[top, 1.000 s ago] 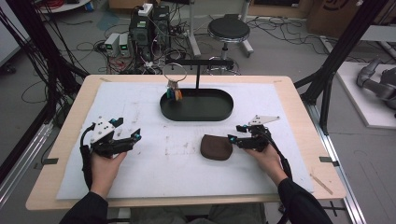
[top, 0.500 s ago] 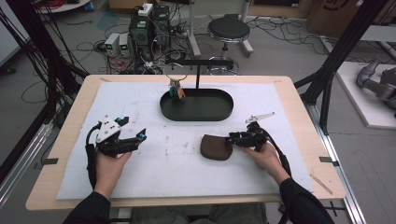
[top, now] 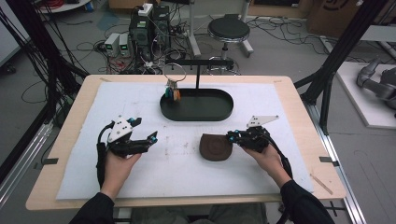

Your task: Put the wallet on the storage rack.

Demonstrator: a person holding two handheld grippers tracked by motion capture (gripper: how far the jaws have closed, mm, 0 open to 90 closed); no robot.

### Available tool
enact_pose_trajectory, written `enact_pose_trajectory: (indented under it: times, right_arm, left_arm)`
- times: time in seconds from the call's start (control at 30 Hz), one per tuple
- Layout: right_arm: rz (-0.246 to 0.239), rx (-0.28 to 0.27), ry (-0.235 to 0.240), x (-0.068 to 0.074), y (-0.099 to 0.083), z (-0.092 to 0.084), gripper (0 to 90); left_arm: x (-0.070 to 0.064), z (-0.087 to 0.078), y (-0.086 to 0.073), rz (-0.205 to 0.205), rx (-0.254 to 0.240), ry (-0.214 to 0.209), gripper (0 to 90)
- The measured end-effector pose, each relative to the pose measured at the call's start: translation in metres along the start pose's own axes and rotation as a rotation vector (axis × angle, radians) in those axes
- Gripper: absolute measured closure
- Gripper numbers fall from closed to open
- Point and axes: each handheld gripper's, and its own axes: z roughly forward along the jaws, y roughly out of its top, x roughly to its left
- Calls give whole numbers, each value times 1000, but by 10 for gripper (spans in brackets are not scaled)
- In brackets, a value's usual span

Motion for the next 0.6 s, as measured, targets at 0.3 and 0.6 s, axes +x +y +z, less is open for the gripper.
enact_pose_trajectory:
  times: [0.3, 0.6]
  right_arm:
    - [-150, -70, 34, 17, 5, -11, 829]
    - [-261, -83, 36, 31, 5, -18, 830]
  left_arm:
    - [-12, 20, 9, -14, -10, -150, 229]
    - [-34, 49, 17, -9, 15, -318, 229]
